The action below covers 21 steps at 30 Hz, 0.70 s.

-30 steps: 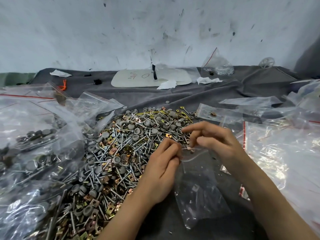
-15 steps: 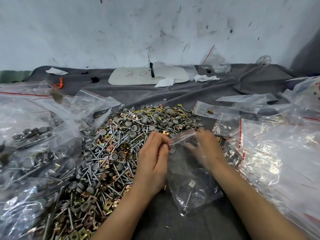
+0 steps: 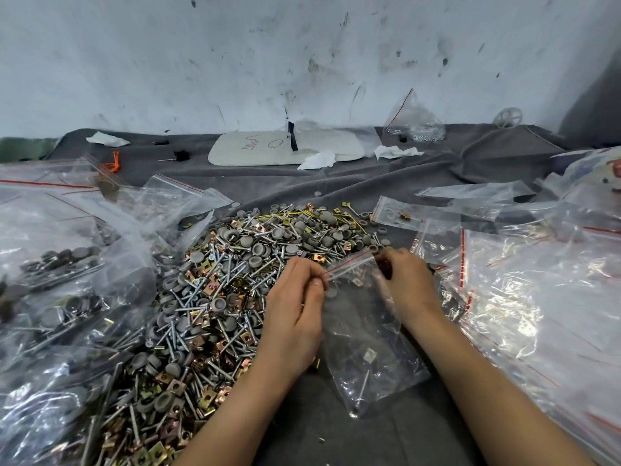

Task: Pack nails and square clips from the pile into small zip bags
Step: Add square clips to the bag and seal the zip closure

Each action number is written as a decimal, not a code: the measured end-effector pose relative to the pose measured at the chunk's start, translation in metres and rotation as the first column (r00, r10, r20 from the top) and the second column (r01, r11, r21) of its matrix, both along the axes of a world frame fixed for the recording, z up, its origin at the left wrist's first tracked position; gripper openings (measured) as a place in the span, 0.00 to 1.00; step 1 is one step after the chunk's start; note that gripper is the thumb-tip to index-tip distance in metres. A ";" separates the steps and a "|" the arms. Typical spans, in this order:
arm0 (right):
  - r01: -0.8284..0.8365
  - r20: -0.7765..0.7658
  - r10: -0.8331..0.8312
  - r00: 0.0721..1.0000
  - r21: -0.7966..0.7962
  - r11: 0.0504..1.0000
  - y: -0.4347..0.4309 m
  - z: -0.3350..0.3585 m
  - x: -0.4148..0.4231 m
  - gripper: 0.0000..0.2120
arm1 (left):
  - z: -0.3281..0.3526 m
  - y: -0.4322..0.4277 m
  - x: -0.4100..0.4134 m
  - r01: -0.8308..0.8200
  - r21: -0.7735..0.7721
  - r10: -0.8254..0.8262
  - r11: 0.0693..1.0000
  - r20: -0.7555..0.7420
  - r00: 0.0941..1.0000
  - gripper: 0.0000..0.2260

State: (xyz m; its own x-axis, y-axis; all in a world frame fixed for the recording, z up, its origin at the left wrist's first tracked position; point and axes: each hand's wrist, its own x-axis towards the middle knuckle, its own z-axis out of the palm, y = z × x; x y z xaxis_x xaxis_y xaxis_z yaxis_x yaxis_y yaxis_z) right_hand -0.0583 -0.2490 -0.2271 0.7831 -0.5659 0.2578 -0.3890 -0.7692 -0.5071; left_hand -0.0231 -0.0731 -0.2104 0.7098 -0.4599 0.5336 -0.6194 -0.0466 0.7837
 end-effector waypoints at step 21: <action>-0.124 0.291 0.099 0.951 0.068 0.990 -0.002 0.012 0.001 0.10 | -0.002 0.000 0.000 -0.011 0.070 0.009 0.997 0.031 0.999 0.06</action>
State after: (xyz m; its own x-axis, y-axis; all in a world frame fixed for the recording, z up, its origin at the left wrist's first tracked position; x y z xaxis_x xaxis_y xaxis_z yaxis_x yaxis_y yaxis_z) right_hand -0.0571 -0.2511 -0.2151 0.7427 -0.5083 0.4358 -0.1316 -0.7490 -0.6493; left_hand -0.0231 -0.0732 -0.2122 0.6983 -0.4901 0.5217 -0.6424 -0.1076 0.7588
